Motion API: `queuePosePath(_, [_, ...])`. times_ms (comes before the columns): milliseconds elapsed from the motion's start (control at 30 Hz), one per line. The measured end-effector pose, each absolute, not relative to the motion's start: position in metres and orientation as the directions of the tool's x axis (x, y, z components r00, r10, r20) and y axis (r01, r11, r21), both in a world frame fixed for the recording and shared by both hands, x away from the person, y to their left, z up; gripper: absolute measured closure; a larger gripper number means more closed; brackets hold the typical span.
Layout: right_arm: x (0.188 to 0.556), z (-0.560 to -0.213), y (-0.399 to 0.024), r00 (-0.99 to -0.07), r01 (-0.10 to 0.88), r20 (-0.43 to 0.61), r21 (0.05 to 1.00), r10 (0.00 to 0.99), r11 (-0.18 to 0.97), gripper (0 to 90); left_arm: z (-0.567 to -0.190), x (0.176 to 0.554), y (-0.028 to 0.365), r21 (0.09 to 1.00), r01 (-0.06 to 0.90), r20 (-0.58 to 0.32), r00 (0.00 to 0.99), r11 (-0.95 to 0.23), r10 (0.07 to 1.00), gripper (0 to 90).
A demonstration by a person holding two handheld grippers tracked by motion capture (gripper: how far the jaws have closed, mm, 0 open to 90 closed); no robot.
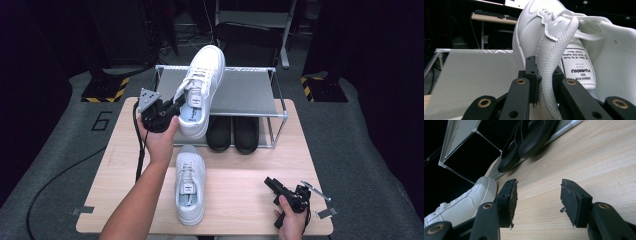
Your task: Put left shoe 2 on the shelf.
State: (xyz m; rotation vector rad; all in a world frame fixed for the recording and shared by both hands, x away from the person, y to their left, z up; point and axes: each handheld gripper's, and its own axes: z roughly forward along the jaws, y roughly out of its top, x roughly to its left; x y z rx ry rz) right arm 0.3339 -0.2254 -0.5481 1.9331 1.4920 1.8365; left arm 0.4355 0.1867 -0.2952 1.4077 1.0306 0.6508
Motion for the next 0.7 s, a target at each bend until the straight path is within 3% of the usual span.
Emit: queuePosePath(700, [0.331,-0.549,-0.228,-0.196,0.562,0.734,0.627,0.65,-0.539,47.2,-0.267,0.502,0.148,0.947,0.275,-0.264,0.37,0.167,0.89,82.2])
